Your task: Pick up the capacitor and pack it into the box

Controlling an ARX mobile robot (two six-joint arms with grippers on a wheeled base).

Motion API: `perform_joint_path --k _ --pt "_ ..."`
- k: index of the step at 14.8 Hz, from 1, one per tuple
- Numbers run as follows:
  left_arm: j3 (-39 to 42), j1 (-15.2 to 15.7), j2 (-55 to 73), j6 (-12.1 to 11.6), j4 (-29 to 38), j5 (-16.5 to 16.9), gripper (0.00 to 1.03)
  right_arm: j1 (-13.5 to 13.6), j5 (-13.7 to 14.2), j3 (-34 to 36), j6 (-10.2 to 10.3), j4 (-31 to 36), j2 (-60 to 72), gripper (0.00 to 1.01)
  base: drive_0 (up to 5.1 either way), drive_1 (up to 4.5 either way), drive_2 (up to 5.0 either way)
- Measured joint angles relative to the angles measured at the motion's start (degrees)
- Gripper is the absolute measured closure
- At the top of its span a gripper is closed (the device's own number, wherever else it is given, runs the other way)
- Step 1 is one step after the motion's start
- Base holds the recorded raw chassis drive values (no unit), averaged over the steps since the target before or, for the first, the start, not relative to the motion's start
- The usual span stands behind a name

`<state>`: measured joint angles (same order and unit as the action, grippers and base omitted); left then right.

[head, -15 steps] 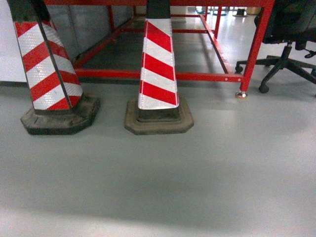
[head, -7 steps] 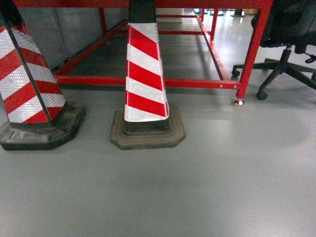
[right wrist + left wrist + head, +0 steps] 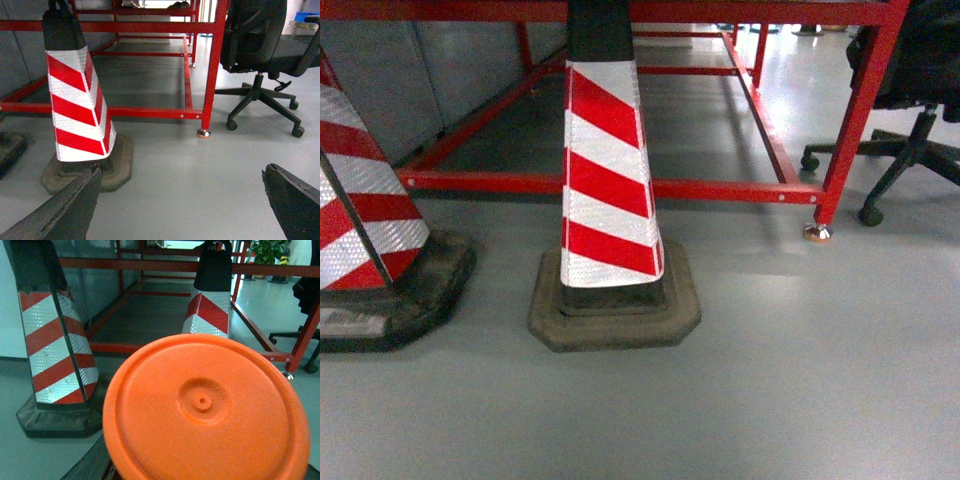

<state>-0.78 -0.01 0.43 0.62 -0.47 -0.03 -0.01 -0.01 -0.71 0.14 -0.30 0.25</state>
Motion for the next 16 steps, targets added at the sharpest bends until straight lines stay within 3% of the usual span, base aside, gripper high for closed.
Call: perform_joint_path --k 6,16 --pt "0.00 0.00 0.00 0.00 0.09 0.02 0.59 0.00 0.04 0.00 0.00 0.20 -0.02 0.03 0.1 4.36 -4.2" --pt "0.00 0.00 0.00 0.00 0.07 0.02 0.59 0.00 0.02 0.00 0.00 0.00 0.00 0.03 0.0 0.00 0.0"
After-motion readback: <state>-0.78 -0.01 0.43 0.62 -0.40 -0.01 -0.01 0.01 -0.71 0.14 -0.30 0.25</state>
